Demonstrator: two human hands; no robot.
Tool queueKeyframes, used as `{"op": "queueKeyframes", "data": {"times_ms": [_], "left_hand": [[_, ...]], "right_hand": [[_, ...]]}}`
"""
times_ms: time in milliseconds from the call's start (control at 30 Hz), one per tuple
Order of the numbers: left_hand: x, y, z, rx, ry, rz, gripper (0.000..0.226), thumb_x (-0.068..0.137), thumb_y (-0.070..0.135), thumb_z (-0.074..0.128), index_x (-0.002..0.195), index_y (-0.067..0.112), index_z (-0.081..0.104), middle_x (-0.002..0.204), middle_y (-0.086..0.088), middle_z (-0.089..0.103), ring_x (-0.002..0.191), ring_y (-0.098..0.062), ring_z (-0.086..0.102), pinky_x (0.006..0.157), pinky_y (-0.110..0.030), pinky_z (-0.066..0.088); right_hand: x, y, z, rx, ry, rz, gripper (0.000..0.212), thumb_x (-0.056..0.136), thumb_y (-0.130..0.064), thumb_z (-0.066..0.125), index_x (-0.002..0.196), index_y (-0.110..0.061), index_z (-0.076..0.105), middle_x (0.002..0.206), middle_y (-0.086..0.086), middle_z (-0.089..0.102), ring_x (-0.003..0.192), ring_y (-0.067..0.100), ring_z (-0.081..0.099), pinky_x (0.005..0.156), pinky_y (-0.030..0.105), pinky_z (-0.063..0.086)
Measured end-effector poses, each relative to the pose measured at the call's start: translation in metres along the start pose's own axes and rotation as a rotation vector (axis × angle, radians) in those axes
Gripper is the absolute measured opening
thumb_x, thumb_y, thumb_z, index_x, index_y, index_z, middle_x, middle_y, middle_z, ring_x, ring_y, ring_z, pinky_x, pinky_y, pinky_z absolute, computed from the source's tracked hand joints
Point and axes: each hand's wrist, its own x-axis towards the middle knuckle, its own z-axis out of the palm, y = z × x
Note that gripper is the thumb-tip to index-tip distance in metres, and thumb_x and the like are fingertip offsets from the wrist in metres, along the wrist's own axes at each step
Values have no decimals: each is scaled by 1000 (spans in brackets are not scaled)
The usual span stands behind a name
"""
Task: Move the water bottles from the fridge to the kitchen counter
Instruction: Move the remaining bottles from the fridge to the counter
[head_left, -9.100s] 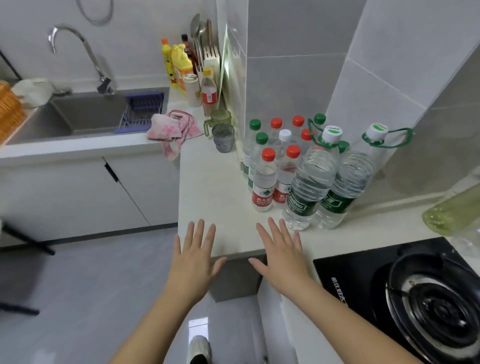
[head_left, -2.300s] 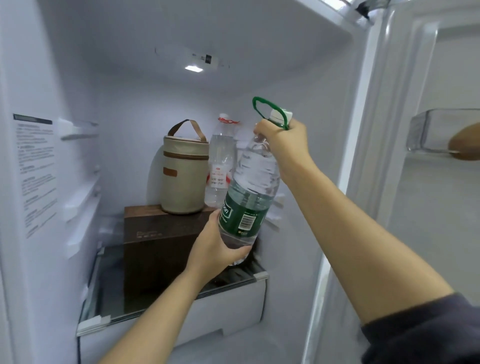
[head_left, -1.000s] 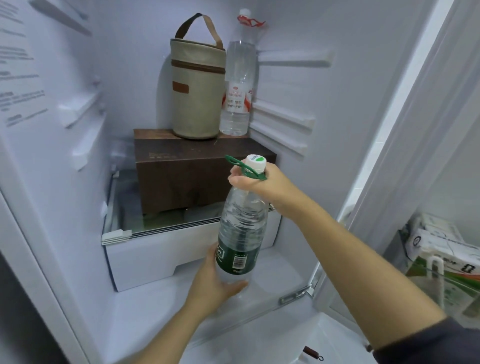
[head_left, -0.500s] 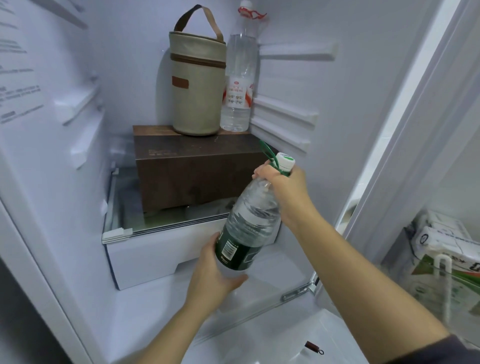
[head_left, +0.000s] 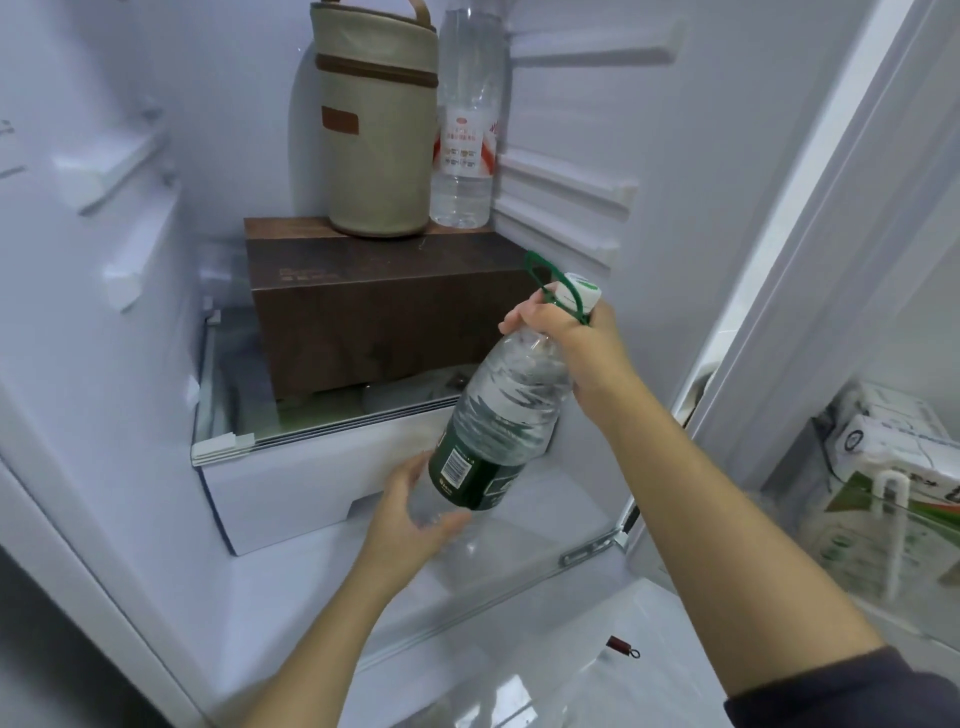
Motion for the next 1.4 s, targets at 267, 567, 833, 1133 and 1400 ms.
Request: {"op": "queueKeyframes", "data": {"times_ms": [267,567,833,1133,1400], "left_hand": [[2,-4,15,-523,201,-427,18,99,19,49,105,14,66,104,-9,69,96,-25,66,80,-39,55],[-7,7,30,-552,278,-463,24,92,17,55,112,8,65,102,-10,69,84,-19,65,70,-29,51],[-59,23,56,-931,231,-393,44,97,40,47,130,13,60,124,-7,66,116,-24,62,93,-39,48],[-152,69,122,-993,-41,-289,39,82,42,63,115,21,67,117,-2,68,106,-21,65,83,-38,52],[-249,81,219,-924,-296,-417,27,83,37,54,96,18,68,103,-8,68,92,-25,65,79,-39,51]], "right_hand": [[-43,16,-33,83,174,-111,22,78,-12,62,64,-28,69,75,-1,73,92,33,70,92,41,55],[-93,20,-59,147,383,-56,10,78,-17,62,70,-25,61,80,2,75,88,20,68,82,34,52],[-158,-14,-82,290,403,-264,4,76,-3,58,76,-7,60,72,0,70,85,27,70,90,42,56],[-260,-30,-175,407,570,-233,17,72,-4,53,65,-16,63,72,5,66,81,24,66,83,41,53],[-367,-45,-271,289,748,-113,19,70,-11,55,58,-20,67,71,1,69,86,22,67,82,37,51]]}}
